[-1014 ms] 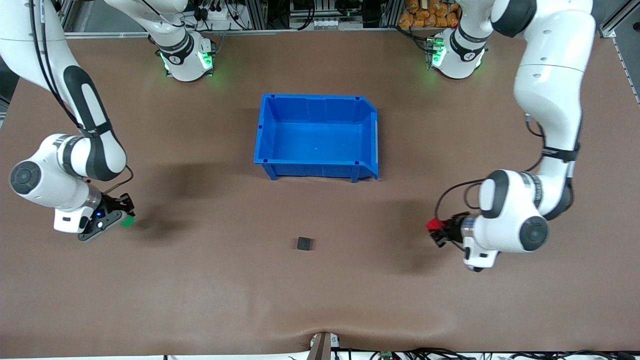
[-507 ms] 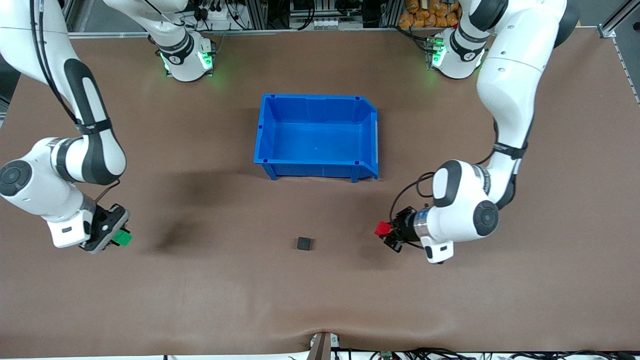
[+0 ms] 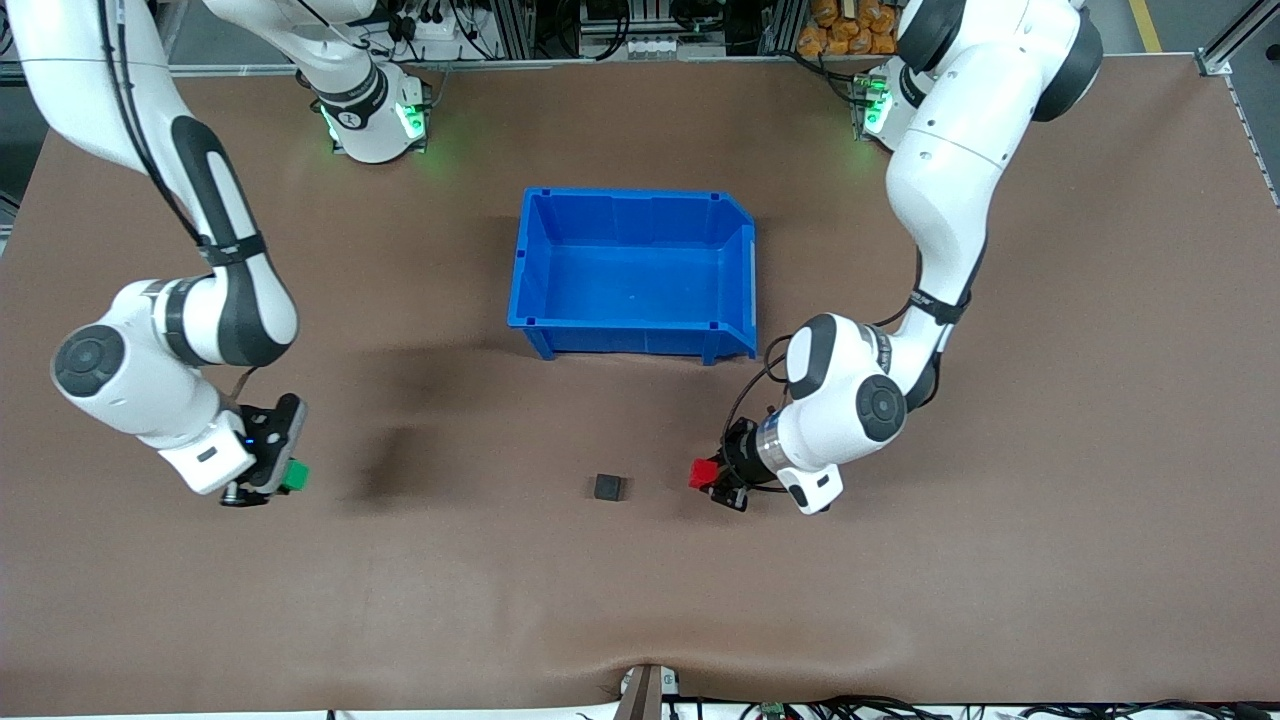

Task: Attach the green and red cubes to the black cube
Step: 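Carry the red cube with the left gripper beside the black cube, then press the red cube against the black cube and open the left gripper, then raise the left gripper away while the right gripper carries green toward black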

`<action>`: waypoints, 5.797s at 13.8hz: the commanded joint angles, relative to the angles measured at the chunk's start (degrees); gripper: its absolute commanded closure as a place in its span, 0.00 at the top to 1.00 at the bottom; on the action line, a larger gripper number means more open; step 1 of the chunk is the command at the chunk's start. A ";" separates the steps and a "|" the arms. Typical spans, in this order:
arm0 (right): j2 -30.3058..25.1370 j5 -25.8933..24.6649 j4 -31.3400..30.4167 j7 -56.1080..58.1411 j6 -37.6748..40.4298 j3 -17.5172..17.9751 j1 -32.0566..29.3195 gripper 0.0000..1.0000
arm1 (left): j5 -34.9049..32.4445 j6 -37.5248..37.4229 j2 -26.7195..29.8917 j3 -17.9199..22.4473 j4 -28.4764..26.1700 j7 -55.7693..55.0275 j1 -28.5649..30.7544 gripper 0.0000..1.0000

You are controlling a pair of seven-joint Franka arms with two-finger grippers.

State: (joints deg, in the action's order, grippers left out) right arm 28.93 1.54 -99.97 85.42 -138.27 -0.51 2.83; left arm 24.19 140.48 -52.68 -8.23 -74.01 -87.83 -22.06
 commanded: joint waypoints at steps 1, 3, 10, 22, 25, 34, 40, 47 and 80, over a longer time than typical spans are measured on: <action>2.26 -0.22 4.94 4.38 3.00 -0.28 1.91 0.00 | 1.12 2.25 -3.82 -0.38 4.57 -2.43 -1.32 0.00; 5.50 -0.13 10.65 5.89 7.38 -0.28 3.57 0.00 | 1.12 6.20 -6.11 -0.56 5.89 -3.83 -2.72 0.00; 16.59 2.58 27.36 -2.44 16.11 -0.19 8.76 0.00 | 1.12 9.64 -8.32 -0.47 6.51 -6.04 -5.28 0.00; 21.25 9.18 32.65 -3.43 16.55 -0.37 7.01 0.00 | 1.48 9.64 -12.35 -0.73 12.47 -10.95 -6.94 0.00; 21.25 9.01 31.42 -5.17 16.28 -0.37 8.84 0.00 | 1.39 9.55 -12.98 -0.64 13.19 -11.40 -7.30 0.00; 25.47 8.92 33.52 -18.89 9.25 -0.28 11.75 0.00 | 1.39 9.47 -14.38 -0.47 14.86 -11.31 -7.39 0.00; 27.75 8.48 35.81 -24.86 9.07 -1.06 16.05 0.00 | 1.39 9.47 -15.96 -0.03 16.79 -11.58 -8.62 0.00; 28.81 8.04 35.90 -28.99 7.58 -2.04 19.13 0.00 | 0.60 9.47 -15.36 1.45 16.62 -11.40 -9.41 0.27; 31.10 1.36 36.51 -43.41 4.07 -3.27 29.42 0.00 | -20.75 -34.03 10.22 2.69 15.92 39.54 10.00 1.00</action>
State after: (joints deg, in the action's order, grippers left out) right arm 58.74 4.04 -65.55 43.92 -134.11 -3.22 31.50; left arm 5.98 109.11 -45.25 -5.53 -56.93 -53.58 -12.94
